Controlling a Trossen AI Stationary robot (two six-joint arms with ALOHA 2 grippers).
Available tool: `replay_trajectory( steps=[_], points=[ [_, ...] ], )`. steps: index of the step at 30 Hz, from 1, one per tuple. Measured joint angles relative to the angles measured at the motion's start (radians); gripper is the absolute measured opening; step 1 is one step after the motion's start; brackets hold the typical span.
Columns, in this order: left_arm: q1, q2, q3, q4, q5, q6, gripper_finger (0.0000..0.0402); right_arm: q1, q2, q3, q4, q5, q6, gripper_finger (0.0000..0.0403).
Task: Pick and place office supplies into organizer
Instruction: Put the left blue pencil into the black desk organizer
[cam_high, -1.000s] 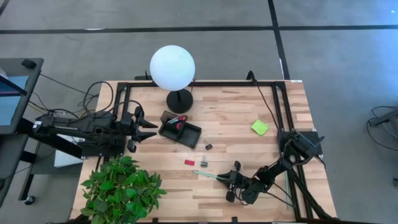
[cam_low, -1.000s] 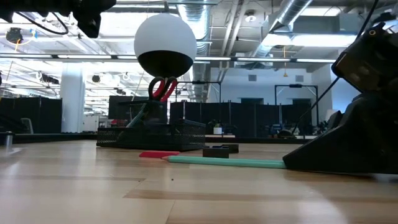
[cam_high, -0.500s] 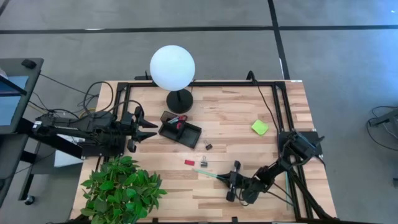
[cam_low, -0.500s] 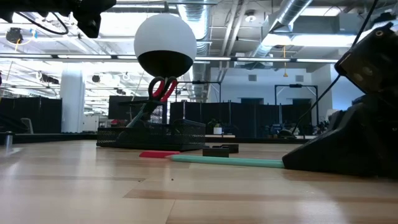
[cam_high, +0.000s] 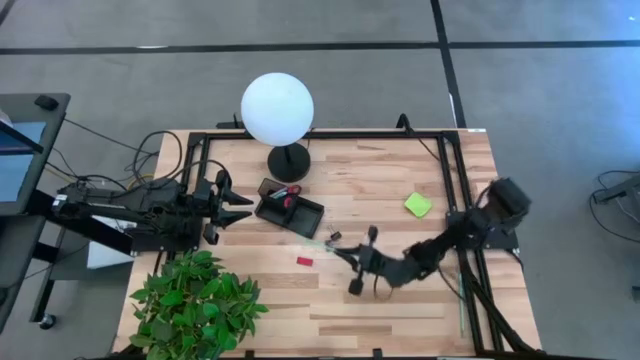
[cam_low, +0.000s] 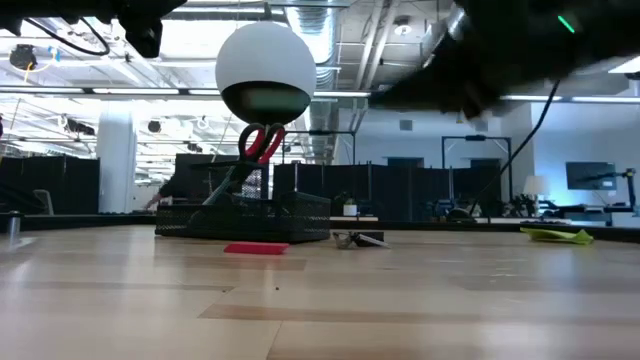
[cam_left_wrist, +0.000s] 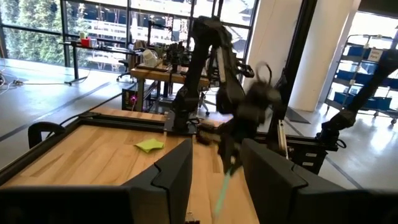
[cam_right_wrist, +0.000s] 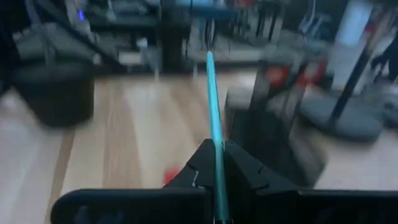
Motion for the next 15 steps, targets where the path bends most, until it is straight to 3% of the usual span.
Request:
replay_trajectory(
  steps=[3,5,8,12,15],
  points=[
    [0.0,0.0,0.0,-0.001,0.0,0.0,0.0132,-0.055,-0.114,0.039,-0.039,-0.088,-0.105,0.0008],
    [0.0,0.0,0.0,-0.001,0.0,0.0,0.0132,-0.096,-0.193,0.085,-0.171,-0.093,-0.127,0.0012],
    [0.0,-0.001,0.0,-0.001,0.0,0.0,0.0132,-0.186,-0.287,0.21,-0.521,-0.116,-0.088,0.0012],
    [0.0,0.0,0.0,-0.003,0.0,0.0,0.0132,-0.323,-0.295,0.462,-0.959,-0.279,0.003,0.0007],
    [0.0,0.0,0.0,-0.004,0.0,0.0,0.0132,-0.428,-0.246,0.656,-1.194,-0.423,0.003,0.0007]
  ],
)
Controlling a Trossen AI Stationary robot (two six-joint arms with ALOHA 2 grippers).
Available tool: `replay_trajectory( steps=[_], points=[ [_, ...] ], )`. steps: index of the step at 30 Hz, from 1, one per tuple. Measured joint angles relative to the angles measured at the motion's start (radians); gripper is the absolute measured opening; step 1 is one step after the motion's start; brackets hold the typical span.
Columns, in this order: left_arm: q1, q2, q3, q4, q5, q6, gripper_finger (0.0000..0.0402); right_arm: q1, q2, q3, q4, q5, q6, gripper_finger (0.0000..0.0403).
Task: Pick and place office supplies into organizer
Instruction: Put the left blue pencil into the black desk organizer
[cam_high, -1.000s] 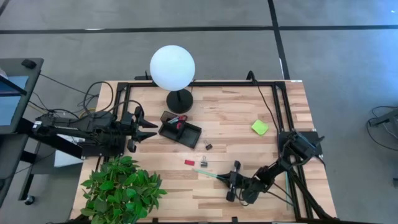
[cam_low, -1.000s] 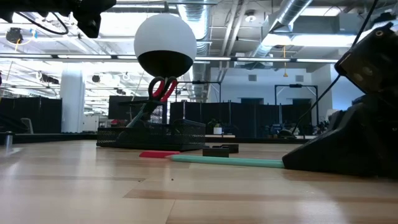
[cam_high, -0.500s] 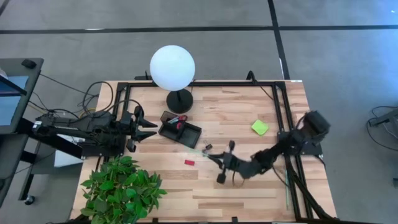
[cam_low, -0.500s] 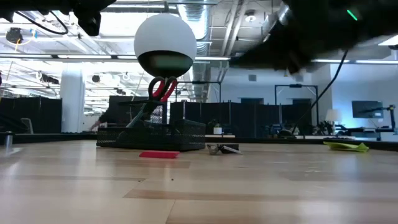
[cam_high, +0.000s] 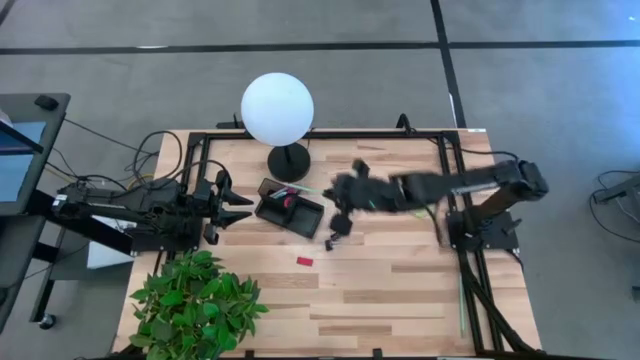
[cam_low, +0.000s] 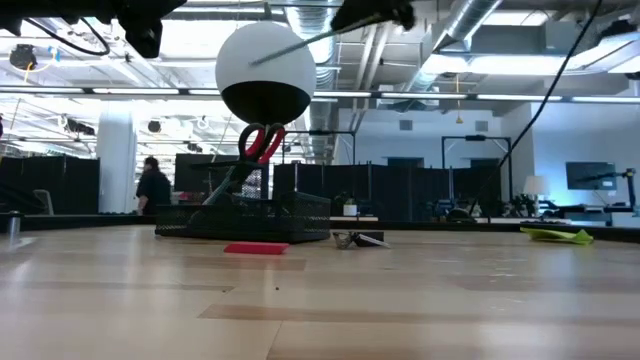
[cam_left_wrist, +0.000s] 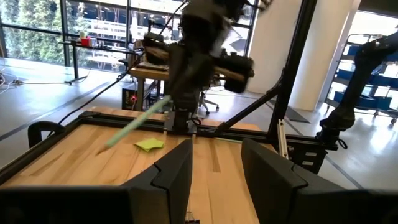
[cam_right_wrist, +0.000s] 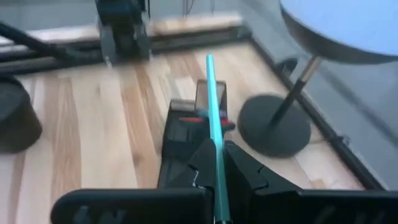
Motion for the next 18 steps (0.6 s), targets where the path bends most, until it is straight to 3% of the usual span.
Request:
replay_trajectory(
  steps=[3,8,18],
  points=[
    [0.0,0.0,0.0,-0.009,0.0,0.0,0.0132,-0.098,0.079,0.169,-0.144,-0.16,-0.001,0.0007],
    [0.0,0.0,0.0,-0.03,0.0,0.0,0.0132,-0.201,0.246,0.405,-0.336,-0.323,-0.007,0.0004],
    [0.0,0.0,0.0,-0.084,0.0,0.001,0.0132,-0.27,0.576,0.799,-0.529,-0.426,-0.084,0.0002]
  ],
)
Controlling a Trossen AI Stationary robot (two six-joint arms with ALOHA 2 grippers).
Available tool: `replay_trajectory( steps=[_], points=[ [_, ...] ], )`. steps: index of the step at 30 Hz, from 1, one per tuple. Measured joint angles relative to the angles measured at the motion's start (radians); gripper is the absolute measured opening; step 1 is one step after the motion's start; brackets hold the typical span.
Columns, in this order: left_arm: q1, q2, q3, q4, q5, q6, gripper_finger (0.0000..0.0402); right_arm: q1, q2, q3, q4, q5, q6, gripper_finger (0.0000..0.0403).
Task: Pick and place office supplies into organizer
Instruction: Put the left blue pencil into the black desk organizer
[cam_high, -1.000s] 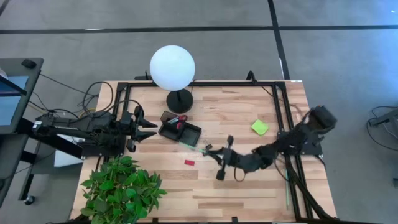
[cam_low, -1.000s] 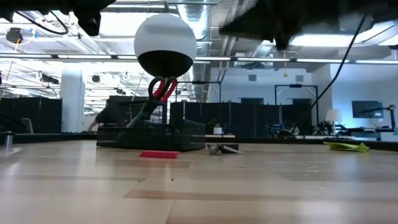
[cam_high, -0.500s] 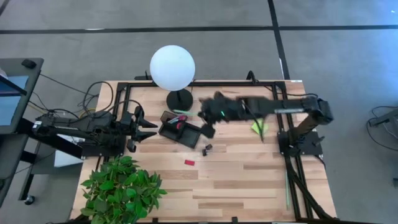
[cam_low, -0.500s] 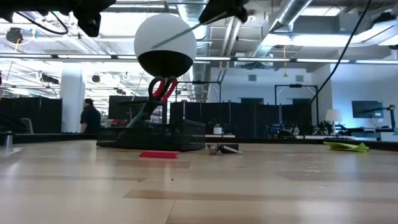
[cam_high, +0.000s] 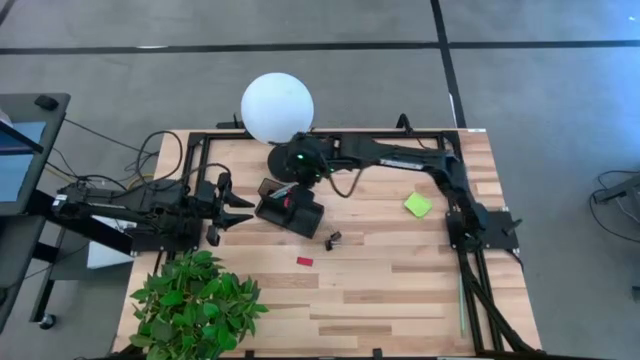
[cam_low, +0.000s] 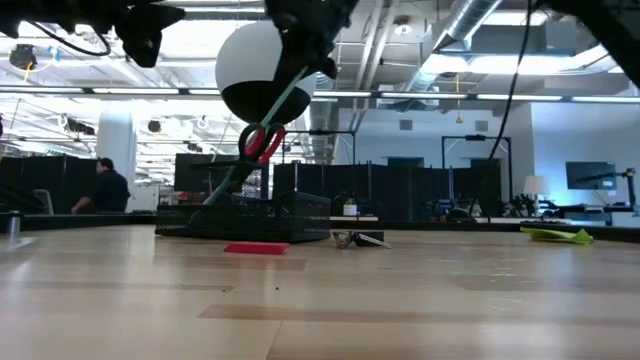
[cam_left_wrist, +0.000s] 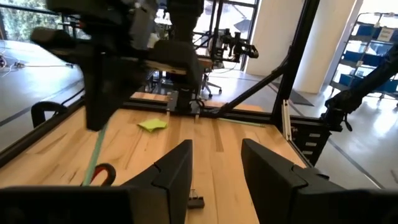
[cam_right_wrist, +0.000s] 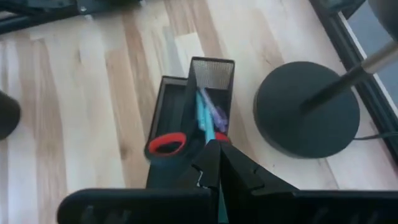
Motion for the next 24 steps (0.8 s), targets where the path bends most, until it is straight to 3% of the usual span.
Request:
replay_trajectory(
  steps=[8,19,24],
  points=[
    [0.0,-0.003,0.0,-0.012,0.044,0.008,0.0132,-0.023,0.129,0.192,-0.02,-0.043,-0.029,0.0002],
    [0.0,-0.003,0.0,-0.027,0.053,0.008,0.0132,-0.012,0.17,0.198,0.069,-0.043,-0.099,0.0],
    [0.0,-0.003,0.0,-0.028,0.053,0.008,0.0132,-0.006,0.147,0.2,0.085,-0.045,-0.109,0.0023]
  ],
)
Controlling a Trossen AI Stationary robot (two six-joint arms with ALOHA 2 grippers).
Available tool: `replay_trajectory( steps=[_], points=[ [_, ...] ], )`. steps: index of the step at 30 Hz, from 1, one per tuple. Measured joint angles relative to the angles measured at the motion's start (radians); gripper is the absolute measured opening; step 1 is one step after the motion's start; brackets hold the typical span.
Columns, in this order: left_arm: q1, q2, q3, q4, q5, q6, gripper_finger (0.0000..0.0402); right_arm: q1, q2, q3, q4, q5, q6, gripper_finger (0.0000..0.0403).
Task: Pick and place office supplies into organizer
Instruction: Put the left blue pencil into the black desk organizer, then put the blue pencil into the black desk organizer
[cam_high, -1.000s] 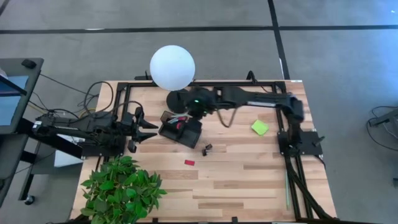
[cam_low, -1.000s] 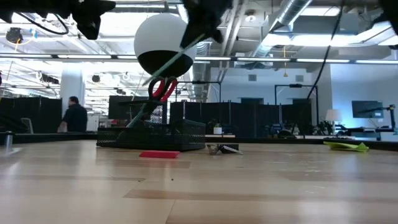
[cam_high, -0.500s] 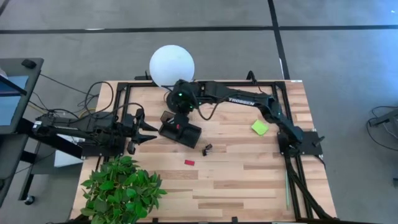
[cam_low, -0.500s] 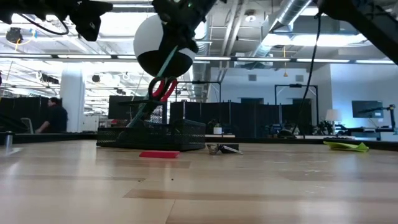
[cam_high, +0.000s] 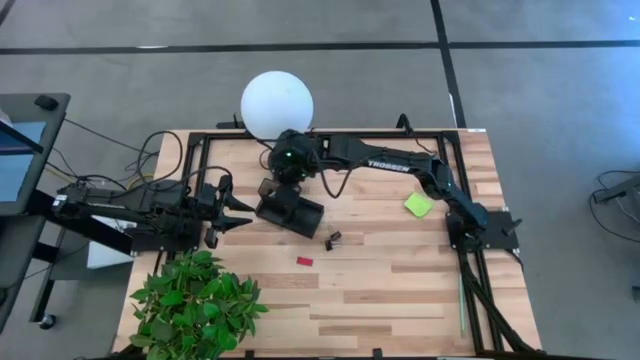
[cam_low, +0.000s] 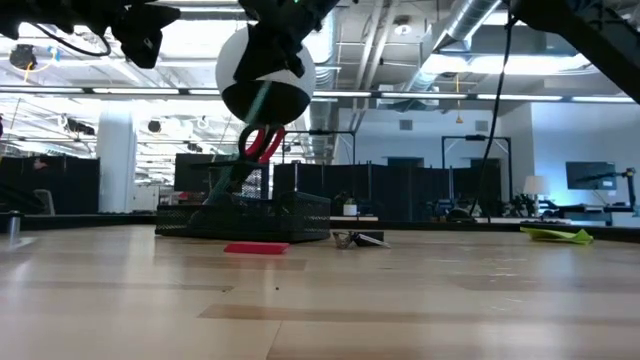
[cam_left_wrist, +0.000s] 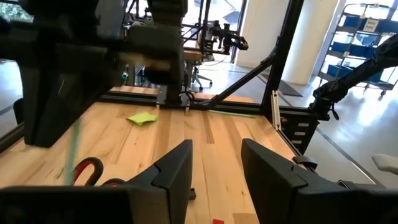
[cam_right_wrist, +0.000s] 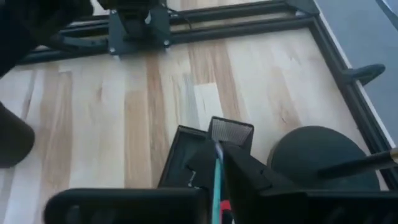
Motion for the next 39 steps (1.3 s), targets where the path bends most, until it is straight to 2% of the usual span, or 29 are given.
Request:
replay_trajectory(
  steps=[8,13,22,26,29,33,36,39],
  points=[
    [0.0,0.0,0.0,0.0,0.001,0.0,0.0132,0.006,0.021,-0.001,-0.011,0.008,-0.028,0.0094],
    [0.0,0.0,0.0,-0.018,0.0,0.0,0.0132,0.011,0.009,-0.002,-0.034,0.009,-0.009,0.0112],
    [0.0,0.0,0.0,-0.074,0.0,-0.014,0.0132,0.103,-0.157,-0.002,-0.454,0.012,0.043,0.0108],
    [0.0,0.0,0.0,-0.071,-0.007,-0.014,0.0132,0.181,-0.256,-0.002,-0.508,0.136,0.114,0.0108],
    [0.0,0.0,0.0,-0.065,-0.008,-0.014,0.0132,0.242,-0.337,-0.002,-0.553,0.292,0.203,0.0108],
    [0.0,0.0,0.0,-0.063,-0.008,-0.03,0.0132,0.344,-0.426,-0.03,-0.658,0.529,0.428,0.0108],
    [0.0,0.0,0.0,-0.064,-0.007,-0.031,0.0132,0.451,-0.485,-0.141,-0.682,0.629,0.636,0.0108],
    [0.0,0.002,0.0,-0.063,-0.007,-0.032,0.0132,0.56,-0.534,-0.317,-0.678,0.64,0.845,0.0108]
  ],
)
